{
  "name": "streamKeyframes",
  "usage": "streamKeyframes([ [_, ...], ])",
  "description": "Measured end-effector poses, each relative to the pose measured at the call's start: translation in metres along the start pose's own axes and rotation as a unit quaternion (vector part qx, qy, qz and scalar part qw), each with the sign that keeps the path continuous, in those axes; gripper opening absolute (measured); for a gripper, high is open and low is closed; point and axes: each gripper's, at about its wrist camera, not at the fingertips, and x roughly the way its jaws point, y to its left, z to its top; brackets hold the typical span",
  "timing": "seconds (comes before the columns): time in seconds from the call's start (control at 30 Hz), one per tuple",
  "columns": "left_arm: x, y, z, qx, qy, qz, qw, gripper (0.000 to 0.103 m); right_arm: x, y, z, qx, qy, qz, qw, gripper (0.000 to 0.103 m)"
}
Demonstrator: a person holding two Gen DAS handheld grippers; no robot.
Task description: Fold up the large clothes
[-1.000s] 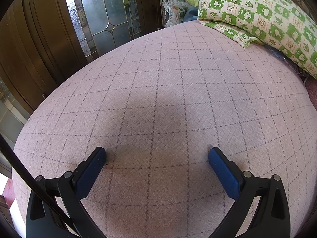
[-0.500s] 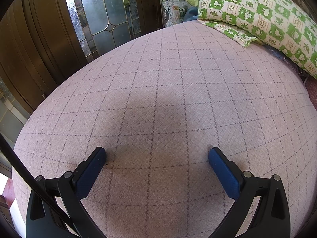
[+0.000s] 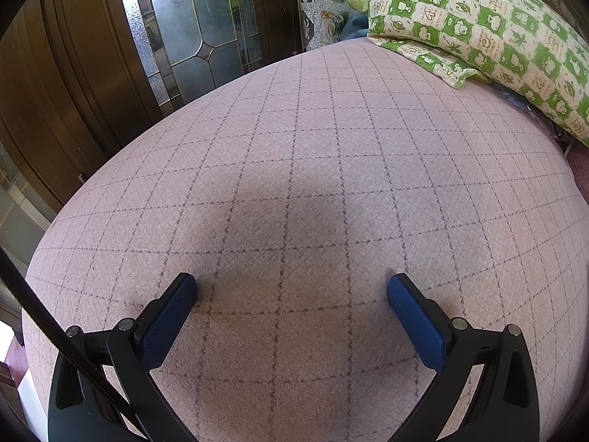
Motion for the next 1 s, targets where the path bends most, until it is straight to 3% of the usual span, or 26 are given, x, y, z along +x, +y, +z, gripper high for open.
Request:
streamKeyframes([
  [1.0,-0.0012,-0.0013,0.0038,0.002,0.01,0.005,0.9999,0.103,0.002,-0.0022,-0.0035,0.007,0.008,0.007,1.0,0.103],
])
